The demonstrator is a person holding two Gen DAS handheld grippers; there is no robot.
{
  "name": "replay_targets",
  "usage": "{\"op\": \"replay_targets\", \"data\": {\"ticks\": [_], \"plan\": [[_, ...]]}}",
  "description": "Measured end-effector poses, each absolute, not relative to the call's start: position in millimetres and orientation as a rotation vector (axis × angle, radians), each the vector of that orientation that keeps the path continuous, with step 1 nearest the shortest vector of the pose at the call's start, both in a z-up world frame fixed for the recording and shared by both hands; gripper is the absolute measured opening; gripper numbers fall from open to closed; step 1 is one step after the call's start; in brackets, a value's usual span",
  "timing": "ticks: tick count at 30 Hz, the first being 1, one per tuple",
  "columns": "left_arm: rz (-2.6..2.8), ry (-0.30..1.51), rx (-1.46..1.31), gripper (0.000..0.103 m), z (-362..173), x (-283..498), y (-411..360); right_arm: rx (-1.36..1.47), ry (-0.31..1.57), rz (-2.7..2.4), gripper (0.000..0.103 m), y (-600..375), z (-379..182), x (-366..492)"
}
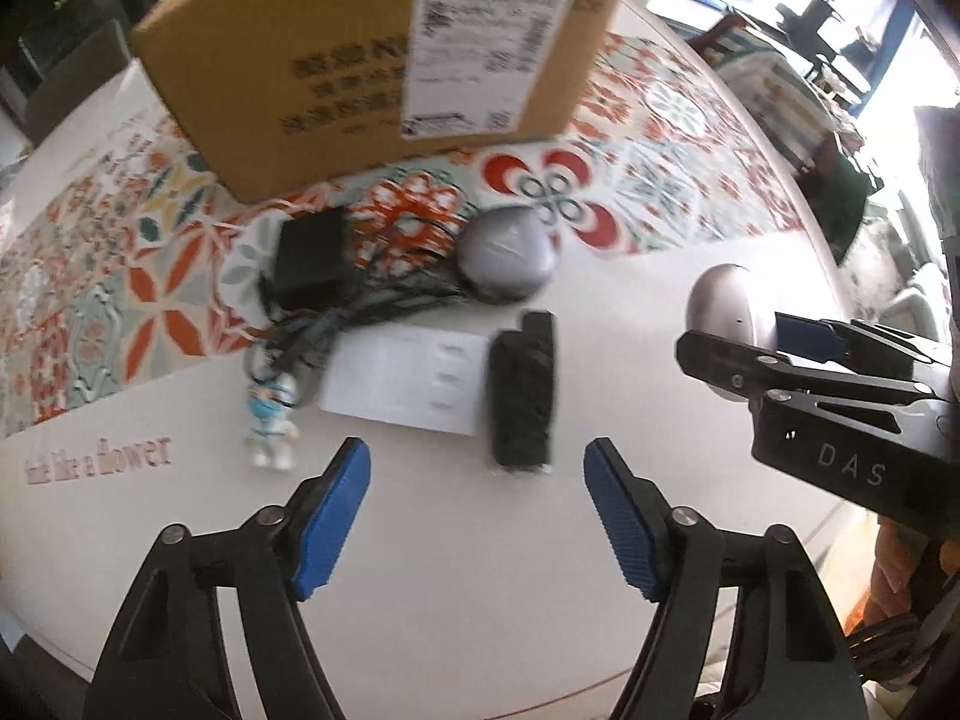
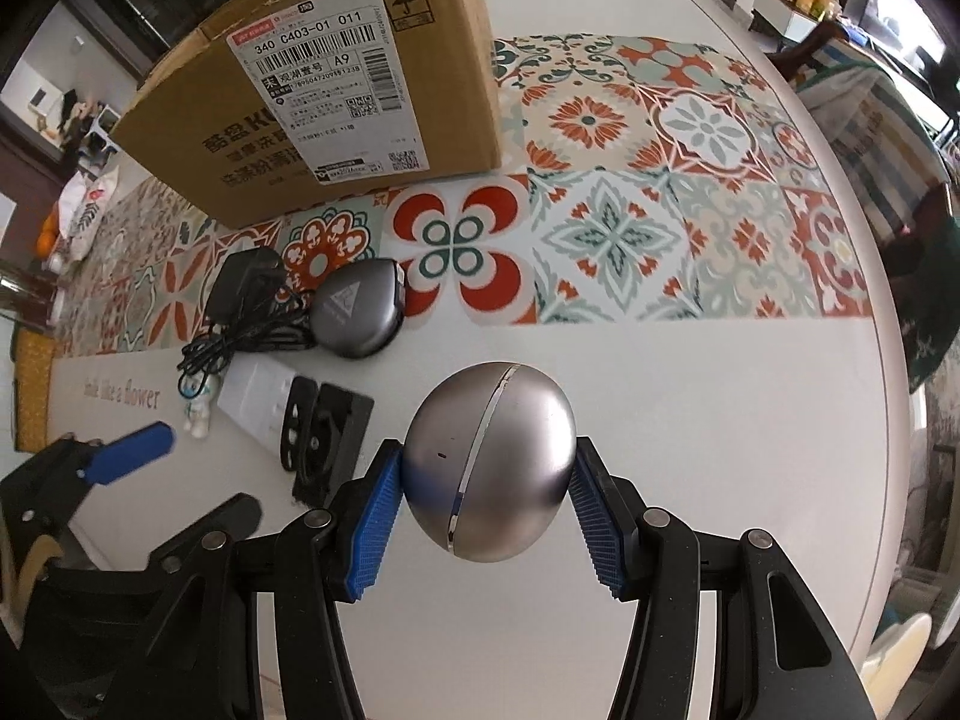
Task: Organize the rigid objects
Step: 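Lift the speaker with the right tool while the left tool grasps the black handheld device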
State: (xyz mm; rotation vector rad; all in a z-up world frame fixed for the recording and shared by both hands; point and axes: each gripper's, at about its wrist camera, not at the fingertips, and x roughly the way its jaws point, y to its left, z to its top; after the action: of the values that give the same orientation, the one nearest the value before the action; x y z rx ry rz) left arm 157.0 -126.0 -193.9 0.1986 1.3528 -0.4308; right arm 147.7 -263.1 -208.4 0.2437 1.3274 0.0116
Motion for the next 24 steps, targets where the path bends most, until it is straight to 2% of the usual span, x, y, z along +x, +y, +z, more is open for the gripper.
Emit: {"op": "replay_targets", "data": {"ticks": [2,4,6,11,24], "plan": [[-0.461,1.368,0.191,0.064,-197,154,-131,0.257,1.329,0.011,0.055,-262,-206,144],[-0.489,1.376,0.187,0.060,-199,152,-137,0.272,1.331,0.007,0.055,-265,-207,140],[-0.499,1.382,0.189,0.050,-202,151,-140,0.288,1.335,0.001,0.055,-267,-208,138],[-0.530,1.399,0.187,0.036,-209,154,-146,0.326,1.335,-0.018,0.055,-274,-211,133],[-0.509,1.396,0.234,0.036,-228,162,-162,0.366,1.329,-0.044,0.055,-284,-212,132]]}}
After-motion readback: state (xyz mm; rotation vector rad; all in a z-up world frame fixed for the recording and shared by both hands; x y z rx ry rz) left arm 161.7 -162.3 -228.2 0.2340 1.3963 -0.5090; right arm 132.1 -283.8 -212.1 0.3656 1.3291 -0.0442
